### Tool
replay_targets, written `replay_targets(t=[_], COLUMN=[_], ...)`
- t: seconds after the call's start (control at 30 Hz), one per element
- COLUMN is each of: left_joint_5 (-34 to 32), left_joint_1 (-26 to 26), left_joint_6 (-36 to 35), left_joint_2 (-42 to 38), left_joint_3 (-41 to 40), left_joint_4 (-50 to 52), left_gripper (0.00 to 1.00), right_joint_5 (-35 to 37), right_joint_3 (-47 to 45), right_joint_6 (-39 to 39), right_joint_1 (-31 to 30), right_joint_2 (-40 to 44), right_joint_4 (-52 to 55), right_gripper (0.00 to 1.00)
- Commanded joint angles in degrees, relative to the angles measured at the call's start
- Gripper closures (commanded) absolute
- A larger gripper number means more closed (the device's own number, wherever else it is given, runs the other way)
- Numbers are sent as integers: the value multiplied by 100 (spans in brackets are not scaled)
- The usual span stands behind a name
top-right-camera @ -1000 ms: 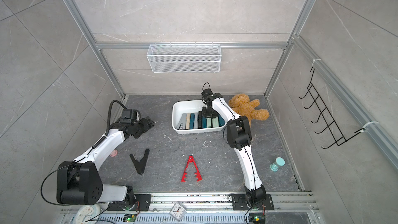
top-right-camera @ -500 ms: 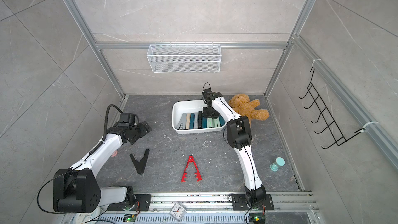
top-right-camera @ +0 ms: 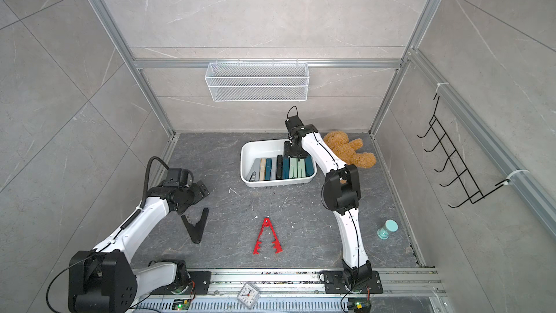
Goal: Put the pruning pliers into the storage box
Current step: Adjust the pruning pliers in the storage box, then pick up the pruning pliers from the center of the board.
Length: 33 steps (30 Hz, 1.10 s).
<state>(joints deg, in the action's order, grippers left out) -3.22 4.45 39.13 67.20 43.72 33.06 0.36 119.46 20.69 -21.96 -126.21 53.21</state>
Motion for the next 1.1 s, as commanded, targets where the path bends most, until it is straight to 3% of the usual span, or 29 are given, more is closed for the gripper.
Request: replay_targets(t=[0.0,0.23,0.43,0.63,0.8,0.97,1.07], left_joint_5=[-205,282,512,490,413,325,289], left_joint_1=[-29,9,78,297,427,580,655], left_joint_6=[297,-122,-499,-919,-1048,-1103,-1110], left_joint_2=[-450,-648,66,684,1129,1318,1475], left_joint_3=[-268,-640,-537,-236,-110,-77,2], left_joint_4=[340,133,-83,-169,-141,-191,-187], left_gripper=[4,15,21,39,42,68,70], right_joint_5=[-106,-220,-323,-502,-624,-762,-785], right_joint_3=[-727,-1872,-2555,-2843,-3063,-3239,-3350], right_joint_6=[-108,-90,-27,101,198,260,278], right_joint_1=[22,124,224,378,489,608,679], right_joint_2=[732,1534,1990,2204,2376,2509,2592], right_joint_4=[-825,-1466,-1801,-1913,-2075,-2148,-2195], right_gripper=[39,37,37,37,37,37,37])
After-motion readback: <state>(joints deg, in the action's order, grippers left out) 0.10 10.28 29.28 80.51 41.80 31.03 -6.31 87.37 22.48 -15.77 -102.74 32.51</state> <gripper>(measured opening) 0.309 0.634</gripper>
